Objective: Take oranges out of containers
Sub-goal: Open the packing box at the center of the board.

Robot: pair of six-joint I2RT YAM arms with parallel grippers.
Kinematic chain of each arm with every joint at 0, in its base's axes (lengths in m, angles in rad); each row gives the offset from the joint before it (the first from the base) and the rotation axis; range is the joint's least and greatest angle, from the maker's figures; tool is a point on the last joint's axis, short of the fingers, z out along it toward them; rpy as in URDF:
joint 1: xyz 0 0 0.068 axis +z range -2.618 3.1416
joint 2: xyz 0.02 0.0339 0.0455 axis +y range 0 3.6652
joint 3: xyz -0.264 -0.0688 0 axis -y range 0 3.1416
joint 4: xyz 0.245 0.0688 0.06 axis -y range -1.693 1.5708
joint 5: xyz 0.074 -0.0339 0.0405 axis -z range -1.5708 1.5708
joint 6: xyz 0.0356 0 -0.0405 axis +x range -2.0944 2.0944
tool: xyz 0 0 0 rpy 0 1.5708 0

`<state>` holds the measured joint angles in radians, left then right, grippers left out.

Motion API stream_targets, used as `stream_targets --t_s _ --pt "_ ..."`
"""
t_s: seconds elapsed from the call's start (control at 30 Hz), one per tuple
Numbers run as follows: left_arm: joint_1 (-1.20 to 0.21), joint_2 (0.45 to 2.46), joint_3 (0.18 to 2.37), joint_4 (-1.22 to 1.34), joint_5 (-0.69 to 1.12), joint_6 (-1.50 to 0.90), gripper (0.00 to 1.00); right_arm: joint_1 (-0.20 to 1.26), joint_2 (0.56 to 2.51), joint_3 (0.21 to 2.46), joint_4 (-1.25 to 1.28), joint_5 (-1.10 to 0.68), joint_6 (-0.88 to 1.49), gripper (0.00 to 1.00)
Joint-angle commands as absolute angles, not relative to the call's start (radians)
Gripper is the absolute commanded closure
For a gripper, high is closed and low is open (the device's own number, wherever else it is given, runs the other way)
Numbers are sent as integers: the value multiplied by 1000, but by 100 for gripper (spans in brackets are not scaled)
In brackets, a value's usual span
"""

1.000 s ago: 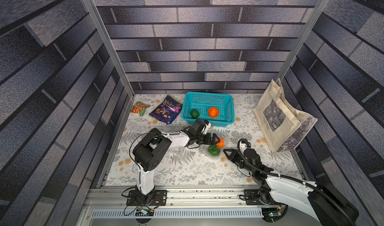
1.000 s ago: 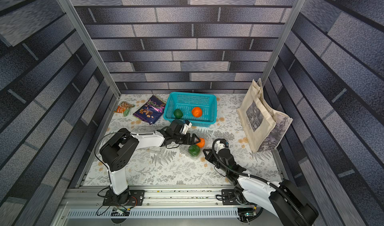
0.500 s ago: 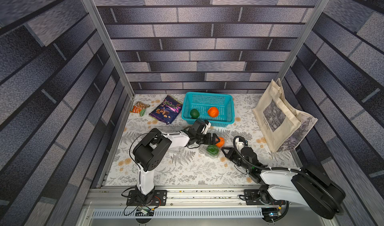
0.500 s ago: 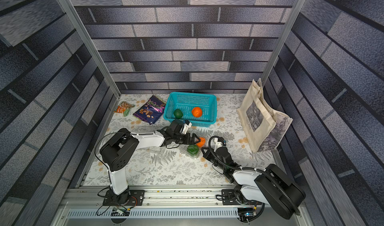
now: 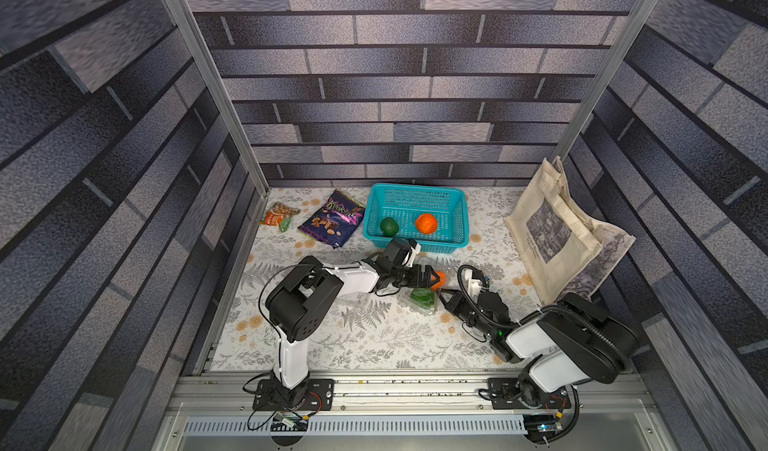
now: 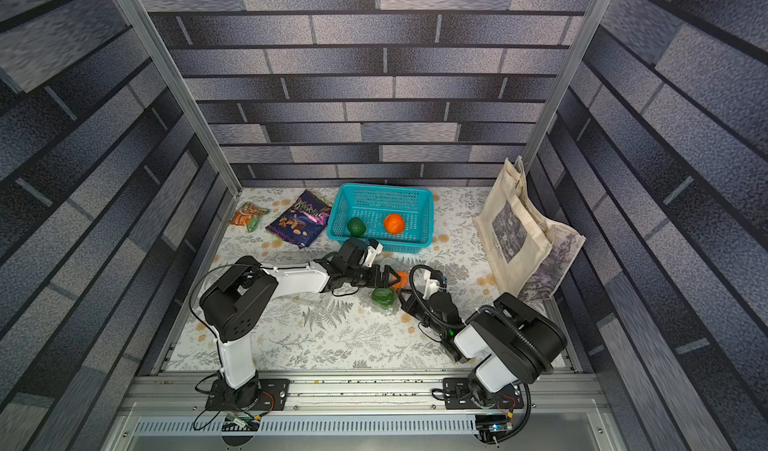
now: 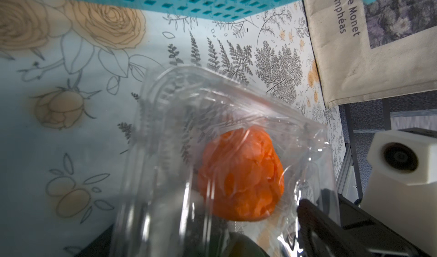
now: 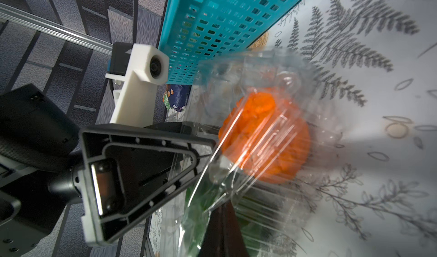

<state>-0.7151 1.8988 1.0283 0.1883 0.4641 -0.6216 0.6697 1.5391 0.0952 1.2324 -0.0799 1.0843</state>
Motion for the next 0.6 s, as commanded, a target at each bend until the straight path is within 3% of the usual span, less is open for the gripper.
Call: stream_targets --t_s 0.0,0.5,0.57 --pt "-732 1965 979 42 463 -640 0 690 1544 150 1381 -149 1070 100" --pt "-719 1962 978 39 461 -635 0 695 1553 141 1381 -168 1060 100" --pt "-714 1953 973 37 453 -635 0 695 1551 129 1381 -156 1061 93"
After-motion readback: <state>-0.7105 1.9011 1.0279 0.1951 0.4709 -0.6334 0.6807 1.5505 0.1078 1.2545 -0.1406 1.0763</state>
